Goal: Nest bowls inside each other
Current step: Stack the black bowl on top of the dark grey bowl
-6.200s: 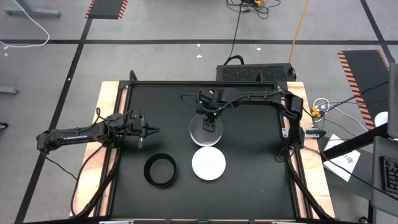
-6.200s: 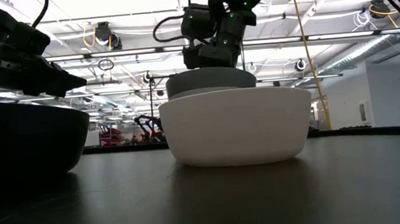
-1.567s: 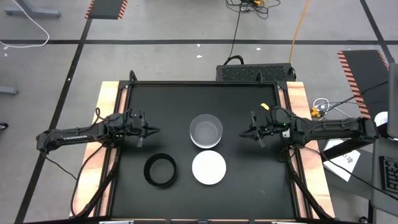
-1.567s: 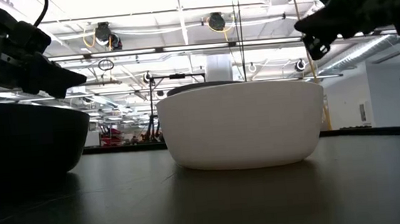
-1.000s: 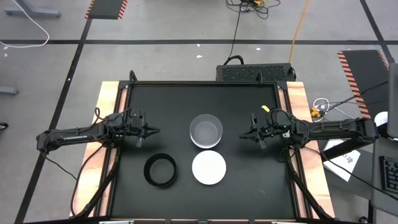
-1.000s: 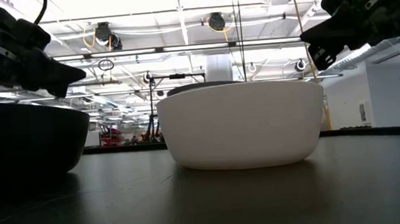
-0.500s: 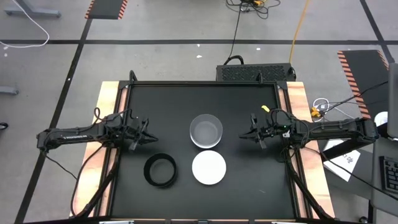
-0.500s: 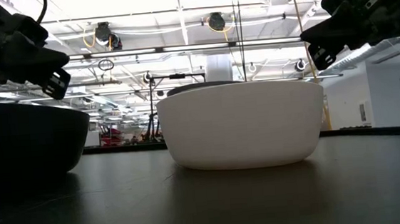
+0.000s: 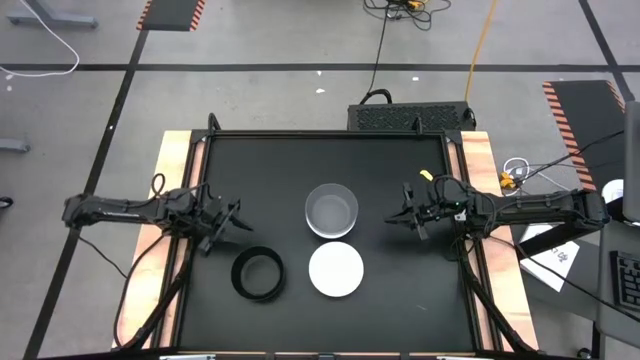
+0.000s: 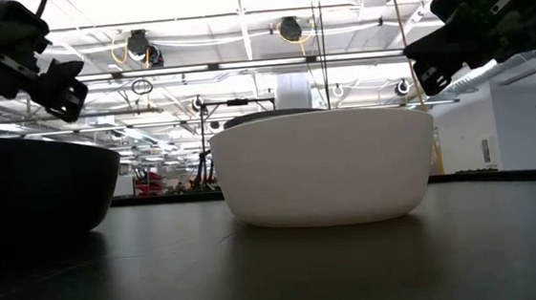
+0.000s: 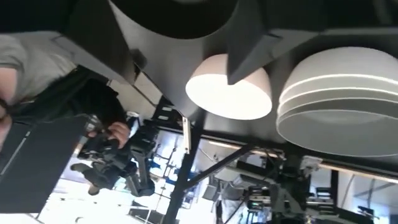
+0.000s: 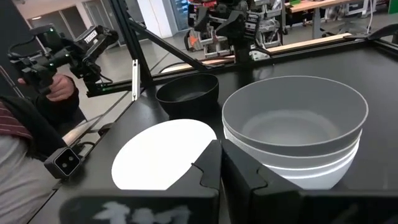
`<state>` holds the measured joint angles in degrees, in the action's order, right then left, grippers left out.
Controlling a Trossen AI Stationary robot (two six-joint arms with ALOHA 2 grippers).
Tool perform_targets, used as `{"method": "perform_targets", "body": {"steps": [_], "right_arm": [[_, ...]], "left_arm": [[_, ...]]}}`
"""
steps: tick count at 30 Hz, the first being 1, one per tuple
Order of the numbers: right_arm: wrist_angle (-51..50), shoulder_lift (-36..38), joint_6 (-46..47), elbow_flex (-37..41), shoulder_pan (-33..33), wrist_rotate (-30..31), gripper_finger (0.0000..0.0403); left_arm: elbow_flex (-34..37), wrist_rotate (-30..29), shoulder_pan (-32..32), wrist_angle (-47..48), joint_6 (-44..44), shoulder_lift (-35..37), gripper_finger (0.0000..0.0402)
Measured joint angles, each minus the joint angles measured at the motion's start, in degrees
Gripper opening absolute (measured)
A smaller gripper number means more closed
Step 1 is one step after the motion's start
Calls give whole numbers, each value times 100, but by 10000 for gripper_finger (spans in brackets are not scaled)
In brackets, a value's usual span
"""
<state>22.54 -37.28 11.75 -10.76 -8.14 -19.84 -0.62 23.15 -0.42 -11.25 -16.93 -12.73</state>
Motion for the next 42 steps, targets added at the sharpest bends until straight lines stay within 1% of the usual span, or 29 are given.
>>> {"method": "perform_targets", "body": {"steps": [4, 7, 9, 12, 15, 17, 21, 30, 33, 36, 42], "right_arm": [[-62, 0, -2, 0, 0, 0, 0], [-78, 0, -25, 0, 0, -1, 0], [-77, 0, -42, 0, 0, -2, 0], [-76, 0, -44, 0, 0, -2, 0], [-78, 0, -44, 0, 0, -2, 0], [-85, 0, -44, 0, 0, -2, 0], [-138, 0, -44, 0, 0, -2, 0], [-144, -2, -46, -2, 0, -2, 0], [-142, -2, -46, -2, 0, -2, 0], [-160, -2, -54, -4, 0, -2, 0], [-187, -4, -66, -4, 0, -2, 0]], "left_arm": [[1, -29, -185, 40, -57, 0, 314], [-1, -149, -249, 96, -130, -2, 338], [-103, -355, -261, 449, -167, -2, 346], [-584, -808, -261, 1684, -239, -10, 347], [-1143, -1263, -259, 2801, -388, -215, 339], [-1465, -1313, -261, 3262, -495, -401, 332], [-1851, -1149, -276, 3706, -849, -916, 321], [-2081, -936, -385, 3914, -1689, -2525, 321], [-2208, -801, -390, 3888, -1674, -3002, 321], [-2330, -784, -396, 3901, -1624, -3378, 321], [-2514, -793, -496, 3983, -1580, -3924, 321]]}}
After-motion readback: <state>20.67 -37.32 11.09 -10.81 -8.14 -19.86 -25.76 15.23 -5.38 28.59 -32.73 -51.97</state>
